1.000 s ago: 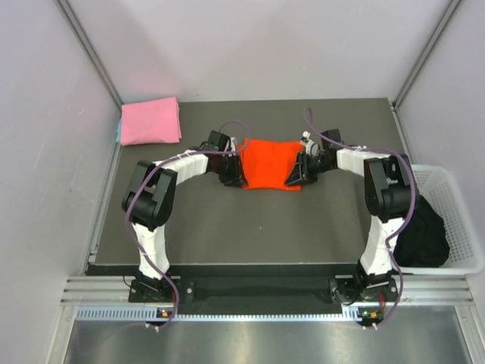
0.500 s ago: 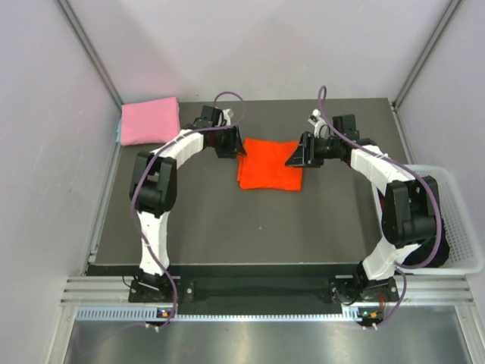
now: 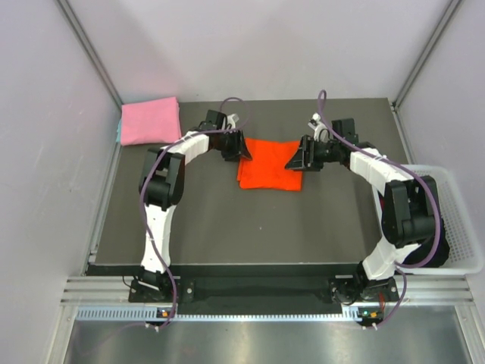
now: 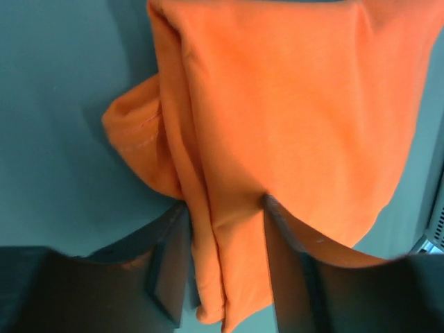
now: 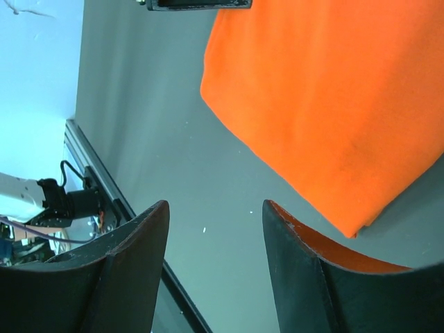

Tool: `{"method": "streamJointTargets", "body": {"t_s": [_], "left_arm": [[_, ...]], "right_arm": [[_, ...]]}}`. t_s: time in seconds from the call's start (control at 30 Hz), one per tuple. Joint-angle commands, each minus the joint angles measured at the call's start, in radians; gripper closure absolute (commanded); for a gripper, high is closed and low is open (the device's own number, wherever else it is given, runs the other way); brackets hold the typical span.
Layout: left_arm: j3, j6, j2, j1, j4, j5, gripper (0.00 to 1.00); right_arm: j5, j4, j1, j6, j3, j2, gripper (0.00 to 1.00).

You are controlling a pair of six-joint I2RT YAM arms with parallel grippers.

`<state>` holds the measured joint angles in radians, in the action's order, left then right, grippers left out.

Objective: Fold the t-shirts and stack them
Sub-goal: Neatly place the folded tshirt to the corner

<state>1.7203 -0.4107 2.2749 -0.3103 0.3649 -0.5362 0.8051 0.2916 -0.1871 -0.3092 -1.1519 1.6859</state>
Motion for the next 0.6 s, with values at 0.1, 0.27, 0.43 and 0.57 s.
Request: {"method": "streamJointTargets", "body": {"t_s": [0.1, 0.27, 0.43, 0.57], "left_arm": [[0.041, -0.014, 0.077, -0.004, -0.032, -0.064, 0.62], [0.088, 0.007, 0.077, 0.002, 0.006, -0.131, 0.93], [0.169, 0.038, 0.052, 0.049, 0.087, -0.214, 1.00], [0.222, 0.143, 0.028, 0.109, 0.210, -0.232, 1.00]], "right_arm": [[0.003, -0.085, 0.003, -0.019, 0.017, -0.020, 0.43], [0.002, -0.089, 0.003, -0.019, 0.023, -0.022, 0.43], [-0.001, -0.091, 0.003, -0.022, 0.029, -0.034, 0.43], [-0.001, -0.091, 0.003, -0.021, 0.037, -0.052, 0.43]]}}
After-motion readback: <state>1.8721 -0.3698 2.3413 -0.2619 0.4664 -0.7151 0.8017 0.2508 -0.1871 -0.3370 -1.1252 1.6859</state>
